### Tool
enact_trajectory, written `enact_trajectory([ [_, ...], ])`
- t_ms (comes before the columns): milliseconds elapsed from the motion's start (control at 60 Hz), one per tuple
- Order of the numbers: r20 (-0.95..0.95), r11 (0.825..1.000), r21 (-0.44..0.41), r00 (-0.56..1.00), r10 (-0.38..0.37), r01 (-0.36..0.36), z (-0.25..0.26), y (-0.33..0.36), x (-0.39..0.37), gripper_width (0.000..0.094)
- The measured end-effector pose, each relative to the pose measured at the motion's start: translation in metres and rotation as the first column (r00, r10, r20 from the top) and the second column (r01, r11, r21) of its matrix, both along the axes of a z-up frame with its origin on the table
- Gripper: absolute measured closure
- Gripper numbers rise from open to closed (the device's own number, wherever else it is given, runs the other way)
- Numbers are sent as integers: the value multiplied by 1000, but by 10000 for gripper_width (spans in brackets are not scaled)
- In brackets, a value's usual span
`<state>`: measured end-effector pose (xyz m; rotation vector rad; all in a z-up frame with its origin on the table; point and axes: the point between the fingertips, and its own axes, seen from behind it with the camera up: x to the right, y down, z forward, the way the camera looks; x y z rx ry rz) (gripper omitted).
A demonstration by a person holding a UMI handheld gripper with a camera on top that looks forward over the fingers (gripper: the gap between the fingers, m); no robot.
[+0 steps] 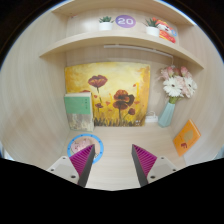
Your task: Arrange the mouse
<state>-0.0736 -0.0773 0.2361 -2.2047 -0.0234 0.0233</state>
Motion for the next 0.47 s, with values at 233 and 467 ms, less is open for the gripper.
enact_trajectory([
  [233, -13, 1000, -14, 1000, -5, 5, -12, -44, 44, 225],
  [467, -15, 1000, -20, 1000, 5, -5, -21, -70, 65, 223],
])
